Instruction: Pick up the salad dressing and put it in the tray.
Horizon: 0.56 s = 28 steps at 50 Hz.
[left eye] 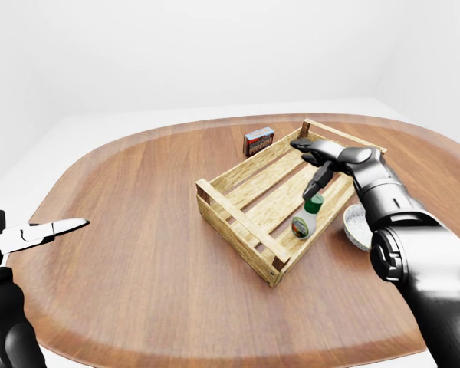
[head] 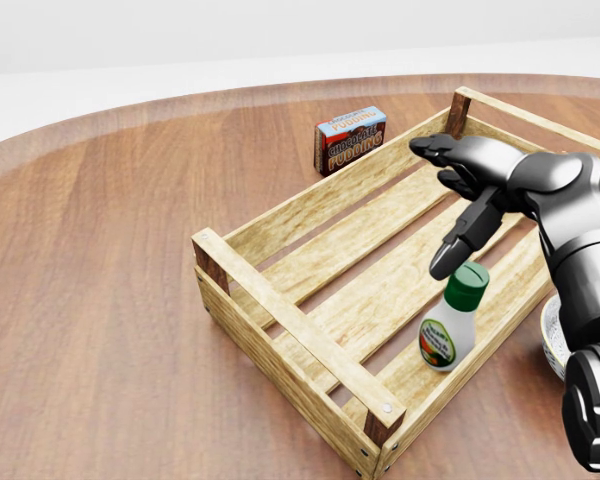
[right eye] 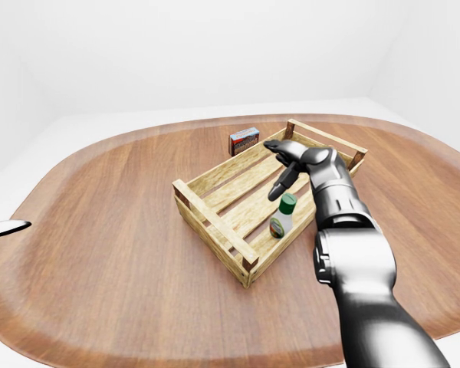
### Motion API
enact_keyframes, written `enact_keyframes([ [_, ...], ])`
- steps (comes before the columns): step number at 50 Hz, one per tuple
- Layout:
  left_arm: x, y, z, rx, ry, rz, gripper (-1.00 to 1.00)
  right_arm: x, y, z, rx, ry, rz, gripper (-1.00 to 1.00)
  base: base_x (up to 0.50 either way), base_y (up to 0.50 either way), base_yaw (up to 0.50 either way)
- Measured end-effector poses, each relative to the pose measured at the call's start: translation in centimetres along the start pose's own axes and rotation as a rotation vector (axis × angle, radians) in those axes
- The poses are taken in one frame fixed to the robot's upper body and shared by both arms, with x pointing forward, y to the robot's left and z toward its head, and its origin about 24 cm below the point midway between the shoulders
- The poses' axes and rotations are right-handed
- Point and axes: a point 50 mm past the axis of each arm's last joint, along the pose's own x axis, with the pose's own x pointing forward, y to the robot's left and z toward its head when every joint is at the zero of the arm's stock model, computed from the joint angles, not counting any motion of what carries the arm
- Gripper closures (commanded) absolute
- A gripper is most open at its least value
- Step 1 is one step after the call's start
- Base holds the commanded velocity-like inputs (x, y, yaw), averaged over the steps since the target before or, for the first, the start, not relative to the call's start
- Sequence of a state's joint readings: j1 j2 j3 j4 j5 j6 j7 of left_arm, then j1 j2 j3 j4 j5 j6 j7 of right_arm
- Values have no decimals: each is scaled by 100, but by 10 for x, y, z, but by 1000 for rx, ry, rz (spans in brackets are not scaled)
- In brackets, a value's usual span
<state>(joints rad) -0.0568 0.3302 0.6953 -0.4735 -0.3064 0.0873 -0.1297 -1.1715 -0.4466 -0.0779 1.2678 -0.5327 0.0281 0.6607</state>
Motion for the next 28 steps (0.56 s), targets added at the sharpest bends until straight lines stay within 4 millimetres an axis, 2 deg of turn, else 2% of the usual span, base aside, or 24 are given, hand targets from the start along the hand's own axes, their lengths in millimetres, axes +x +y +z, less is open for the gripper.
enact_keyframes([
  [7, 0, 0, 0, -2, -2, 0, -100, -9, -15, 37, -93, -70, -25, -100, 0, 0, 0],
  [13, 0, 0, 2, -2, -7, 0, -100, -19, -28, 59, -142, -112, -77, -100, 0, 0, 0],
  [20, 1, 0, 2, -3, -11, -1, -100, -28, -37, 74, -175, -138, -121, -100, 0, 0, 0],
  [28, 1, -1, 3, -3, -14, -1, -100, -33, -42, 80, -193, -149, -145, -100, 0, 0, 0],
])
